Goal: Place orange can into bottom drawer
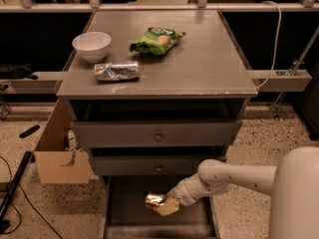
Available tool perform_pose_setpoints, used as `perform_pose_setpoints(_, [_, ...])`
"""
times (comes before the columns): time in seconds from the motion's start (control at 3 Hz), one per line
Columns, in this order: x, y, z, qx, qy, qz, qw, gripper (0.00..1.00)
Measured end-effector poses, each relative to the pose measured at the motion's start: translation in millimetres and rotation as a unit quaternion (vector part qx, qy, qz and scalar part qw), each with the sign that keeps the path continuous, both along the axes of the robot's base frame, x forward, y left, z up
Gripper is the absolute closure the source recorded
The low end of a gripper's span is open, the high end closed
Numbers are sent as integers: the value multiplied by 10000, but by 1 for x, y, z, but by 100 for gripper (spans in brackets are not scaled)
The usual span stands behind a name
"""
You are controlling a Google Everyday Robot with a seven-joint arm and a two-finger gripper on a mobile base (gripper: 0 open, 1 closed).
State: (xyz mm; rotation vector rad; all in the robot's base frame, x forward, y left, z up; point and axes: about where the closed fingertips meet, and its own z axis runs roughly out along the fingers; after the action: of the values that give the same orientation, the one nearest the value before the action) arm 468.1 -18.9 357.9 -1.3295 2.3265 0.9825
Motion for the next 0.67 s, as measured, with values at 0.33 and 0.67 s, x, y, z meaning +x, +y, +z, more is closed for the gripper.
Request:
perform_pose_setpoints(0.33, [5,-39,-7,123,-122,-318,9993,100])
perform_pose_setpoints(0.67, [5,-39,-7,123,-122,-318,9993,100])
